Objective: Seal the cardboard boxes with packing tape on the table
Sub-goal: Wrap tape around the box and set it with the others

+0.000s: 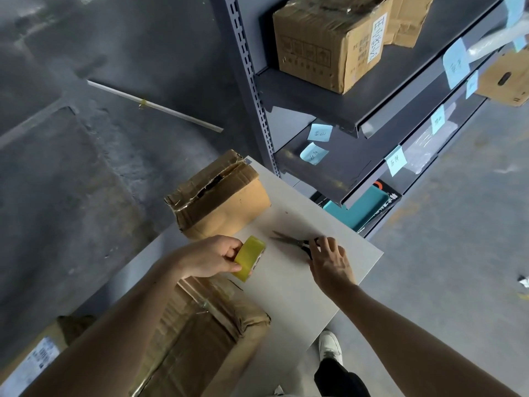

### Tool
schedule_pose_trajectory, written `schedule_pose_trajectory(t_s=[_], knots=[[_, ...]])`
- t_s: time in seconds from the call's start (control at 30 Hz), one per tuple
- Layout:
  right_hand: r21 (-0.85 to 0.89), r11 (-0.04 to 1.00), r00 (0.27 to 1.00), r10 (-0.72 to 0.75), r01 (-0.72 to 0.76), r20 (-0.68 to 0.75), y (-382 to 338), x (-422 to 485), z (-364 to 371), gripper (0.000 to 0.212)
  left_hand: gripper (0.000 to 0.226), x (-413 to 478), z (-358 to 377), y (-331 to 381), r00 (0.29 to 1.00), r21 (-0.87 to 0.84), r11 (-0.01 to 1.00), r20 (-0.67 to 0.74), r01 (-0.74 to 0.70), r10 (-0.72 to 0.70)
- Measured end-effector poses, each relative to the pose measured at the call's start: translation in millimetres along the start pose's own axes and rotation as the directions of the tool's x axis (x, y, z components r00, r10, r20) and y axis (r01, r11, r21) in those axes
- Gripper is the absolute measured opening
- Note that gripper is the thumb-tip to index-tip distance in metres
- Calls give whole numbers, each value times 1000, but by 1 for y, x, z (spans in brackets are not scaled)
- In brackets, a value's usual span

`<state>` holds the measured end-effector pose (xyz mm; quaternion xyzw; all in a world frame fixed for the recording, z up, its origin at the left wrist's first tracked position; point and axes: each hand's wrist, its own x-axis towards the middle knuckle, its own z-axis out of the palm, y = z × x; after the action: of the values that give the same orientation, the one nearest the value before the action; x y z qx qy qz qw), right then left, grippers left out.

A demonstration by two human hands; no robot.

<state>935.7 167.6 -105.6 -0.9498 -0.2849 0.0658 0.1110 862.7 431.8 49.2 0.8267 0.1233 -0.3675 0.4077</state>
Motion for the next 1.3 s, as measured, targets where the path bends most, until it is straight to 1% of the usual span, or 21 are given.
schedule_pose_trajectory(t_s=[0.07,0.17,0.37,0.47,0.5,0.57,0.67,0.7,0.73,0.8,0.83,0.87,0.97,1.0,1.03,1.1,1.13,1.17,1.23,1.27,1.3], knots=[[-47,999,1000,4,-3,23,-2,1,-1,53,23,-2,1,1,1000,-9,1000,-4,-6,6],[-89,995,994,47,-38,94,-7,2,-4,44,28,-4,1,2,1000,-37,999,-8,-11,11],[-41,997,975,73,-66,210,-16,-4,-13,42,32,-10,5,7,1000,-81,997,-15,-1,-1],[37,995,967,81,-93,241,-24,-8,-27,40,35,-12,6,9,1000,-88,996,-20,5,-7],[92,990,958,80,-109,274,-26,-9,-31,39,36,-12,6,9,1000,-90,996,-27,6,-8],[262,948,927,73,-179,369,-27,-13,-36,34,35,-13,7,11,999,-110,994,-33,0,-4],[500,802,884,74,-328,462,-31,-21,-35,15,25,-15,9,13,997,-123,992,-77,-10,1],[552,745,870,74,-373,488,-33,-24,-37,17,24,-15,9,13,995,-125,992,-101,-9,-4],[610,661,848,78,-437,524,-34,-28,-40,21,24,-16,9,13,992,-124,992,-125,-13,-2],[702,415,784,47,-579,619,-33,-34,-46,28,25,-16,9,13,987,-130,991,-158,-19,-2],[716,310,757,18,-625,653,-31,-39,-48,31,26,-17,9,14,987,-140,990,-164,-18,-5],[721,240,741,-13,-650,672,-28,-44,-48,34,27,-18,9,14,986,-153,988,-167,-19,-7],[742,144,733,-120,-654,670,-22,-58,-47,34,28,-19,10,16,983,-188,982,-183,-15,-20],[740,140,722,-163,-658,673,-22,-62,-49,37,28,-19,10,17,982,-197,980,-189,-13,-25],[737,166,706,-211,-656,676,-21,-66,-50,43,28,-20,10,18,981,-193,981,-191,-10,-27],[737,261,668,-311,-624,676,-21,-72,-51,50,27,-19,12,19,982,-175,984,-187,-4,-29],[737,291,649,-350,-610,676,-20,-73,-53,53,26,-19,12,20,981,-175,984,-192,-8,-26],[739,290,637,-378,-608,672,-19,-76,-54,54,26,-19,13,21,981,-177,984,-195,-11,-24],[751,251,630,-419,-611,653,-18,-79,-56,49,25,-20,14,22,979,-182,983,-205,-14,-24],[757,256,628,-434,-601,645,-20,-81,-58,43,25,-20,14,22,978,-185,983,-208,-15,-24],[757,292,620,-442,-584,648,-22,-82,-60,37,25,-21,14,22,978,-185,983,-208,-12,-27]])
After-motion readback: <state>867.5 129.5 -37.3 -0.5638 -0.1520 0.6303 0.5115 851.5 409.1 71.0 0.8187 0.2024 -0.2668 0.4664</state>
